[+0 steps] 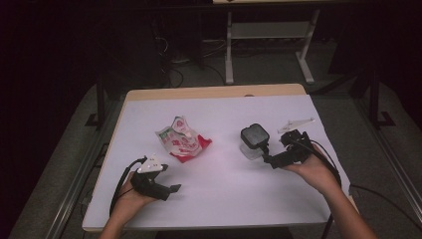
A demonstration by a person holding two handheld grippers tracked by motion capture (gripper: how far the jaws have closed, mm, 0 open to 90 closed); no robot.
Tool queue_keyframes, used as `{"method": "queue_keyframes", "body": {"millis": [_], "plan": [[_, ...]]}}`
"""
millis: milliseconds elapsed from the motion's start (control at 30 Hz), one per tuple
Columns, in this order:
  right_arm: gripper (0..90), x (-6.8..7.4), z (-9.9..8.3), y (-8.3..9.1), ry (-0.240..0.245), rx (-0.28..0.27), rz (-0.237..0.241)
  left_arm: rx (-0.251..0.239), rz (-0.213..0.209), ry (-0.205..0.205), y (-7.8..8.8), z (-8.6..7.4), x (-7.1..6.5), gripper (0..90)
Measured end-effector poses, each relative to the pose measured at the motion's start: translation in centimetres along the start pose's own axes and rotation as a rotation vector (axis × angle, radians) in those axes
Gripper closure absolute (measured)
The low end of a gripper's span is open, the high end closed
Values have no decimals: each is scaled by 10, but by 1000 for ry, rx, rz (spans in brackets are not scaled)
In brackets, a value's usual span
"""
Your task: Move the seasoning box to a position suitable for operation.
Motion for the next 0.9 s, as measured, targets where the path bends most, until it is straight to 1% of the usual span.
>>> {"method": "queue_keyframes", "body": {"millis": [67,100,133,200,233,300,333,367,400,500,533,600,667,700,767,800,833,867,900], "plan": [[0,0,7,0,15,10,-16,-4,0,3,0,0,0,130],[0,-1,9,0,19,5,-13,-5,0,6,0,0,0,130],[0,-1,15,-2,21,22,-4,-8,2,10,0,0,0,131],[0,0,18,-2,28,30,-12,-7,2,16,1,0,0,131],[0,0,24,-4,27,38,0,-10,4,22,0,0,0,131],[0,-1,27,-5,32,48,0,-15,5,28,0,0,0,131],[0,-1,33,-7,48,50,-11,-16,8,27,0,0,0,133],[0,-1,35,-8,39,47,0,-16,9,26,0,0,0,133],[0,-2,38,-10,25,60,9,-15,10,26,0,0,-1,135],[0,-3,43,-14,42,77,-6,0,8,22,0,0,-1,136],[0,-3,48,-18,30,81,-10,3,8,21,0,0,-1,137],[0,-3,51,-20,26,87,-4,-3,8,28,0,0,-1,137],[0,-3,57,-25,33,108,-11,-2,8,27,0,0,-1,137],[0,-2,61,-28,27,111,-9,-4,9,28,0,0,-1,137],[0,-2,63,-30,24,106,-4,-4,6,30,0,0,-1,137],[0,-3,65,-33,11,103,5,0,5,25,0,0,-1,137],[0,-4,66,-39,9,112,11,-5,5,27,0,0,-1,138],[0,-4,66,-39,9,112,11,-5,3,25,0,0,-2,138],[0,-4,67,-46,-3,123,14,-6,4,24,0,0,-2,137]]}}
Point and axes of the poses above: each handheld gripper's, and its own axes: y roughly backward along the jaws, z roughly out of its top, x roughly to its left, the point moved 1 cm from there along -y, roughly forward along the jaws, and after that the axes turned 5 degrees about -y, right-handed, at the moved point
